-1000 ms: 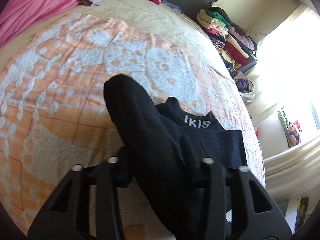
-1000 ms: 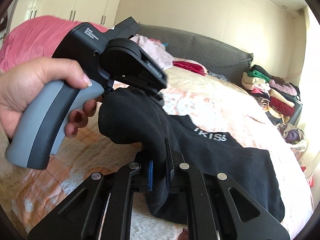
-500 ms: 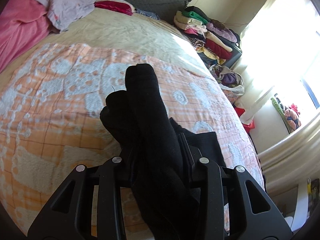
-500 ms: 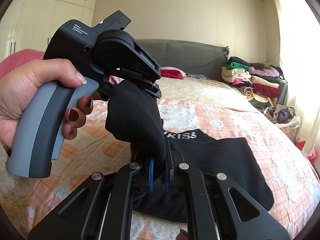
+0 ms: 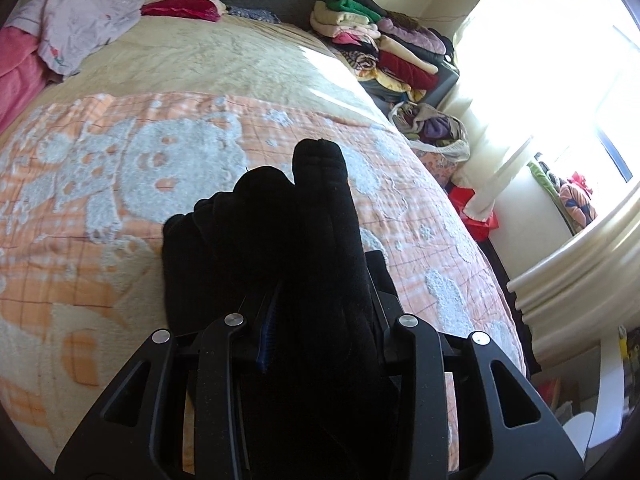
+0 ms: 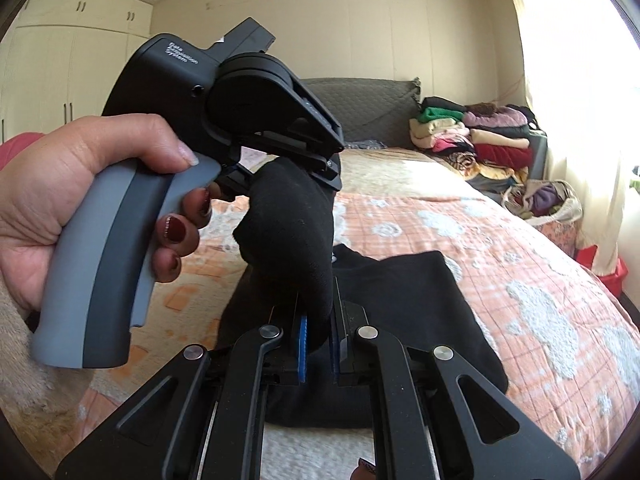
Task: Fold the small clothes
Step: 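Fold the held half over onto the other half with both tools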
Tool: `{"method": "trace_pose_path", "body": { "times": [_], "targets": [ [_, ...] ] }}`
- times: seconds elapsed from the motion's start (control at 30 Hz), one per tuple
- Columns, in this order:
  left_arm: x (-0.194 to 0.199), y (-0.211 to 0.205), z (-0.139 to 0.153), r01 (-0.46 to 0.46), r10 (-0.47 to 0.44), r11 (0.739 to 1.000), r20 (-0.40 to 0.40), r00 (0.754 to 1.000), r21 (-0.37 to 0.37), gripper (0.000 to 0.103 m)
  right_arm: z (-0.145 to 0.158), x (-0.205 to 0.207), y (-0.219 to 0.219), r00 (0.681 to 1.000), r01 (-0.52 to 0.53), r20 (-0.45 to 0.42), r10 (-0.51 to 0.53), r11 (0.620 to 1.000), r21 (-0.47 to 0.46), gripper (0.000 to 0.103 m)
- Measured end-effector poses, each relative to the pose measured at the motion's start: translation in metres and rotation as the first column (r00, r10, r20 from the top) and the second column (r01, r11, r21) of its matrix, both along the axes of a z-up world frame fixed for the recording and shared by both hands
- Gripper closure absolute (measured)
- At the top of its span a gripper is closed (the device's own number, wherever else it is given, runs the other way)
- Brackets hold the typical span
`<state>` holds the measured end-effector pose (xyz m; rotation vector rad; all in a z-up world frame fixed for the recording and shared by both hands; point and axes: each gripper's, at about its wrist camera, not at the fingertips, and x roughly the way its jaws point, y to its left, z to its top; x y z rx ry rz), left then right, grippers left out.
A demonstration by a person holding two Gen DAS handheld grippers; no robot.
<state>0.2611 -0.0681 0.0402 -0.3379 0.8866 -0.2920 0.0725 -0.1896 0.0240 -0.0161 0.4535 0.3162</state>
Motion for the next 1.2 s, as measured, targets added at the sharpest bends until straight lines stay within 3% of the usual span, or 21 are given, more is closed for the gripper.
{"method": "trace_pose_path", "body": {
  "times": [0.7,0.83,0.93,1.07,1.2],
  "targets": [
    [0.026,-0.086,-0.043,0.119,-0.115,0.992,-0.098,0.989,0.038,0.076,-0.034,0.025,-0.07,0.971,0.157,-0.207,-0.119,0.971,0.178,0.096],
    [0.026,-0.089,-0.053,0.157,-0.156,0.988,-0.116,0.981,-0.005,0.053,-0.048,0.029,-0.083,0.953,0.187,-0.278,-0.119,0.955,0.23,0.096],
    [0.017,-0.08,-0.046,0.159,-0.163,0.986,-0.083,0.983,-0.043,0.049,-0.06,0.028,-0.092,0.937,0.204,-0.335,-0.098,0.933,0.297,0.095],
    [0.004,-0.052,-0.028,0.12,-0.121,0.992,-0.02,0.992,-0.042,0.048,-0.067,0.035,-0.103,0.915,0.206,-0.4,-0.043,0.904,0.374,0.087],
    [-0.011,-0.014,-0.032,0.036,-0.036,0.998,-0.007,0.999,0.057,0.048,-0.058,0.041,-0.114,0.901,0.194,-0.433,0.013,0.882,0.43,0.066]
  ]
}}
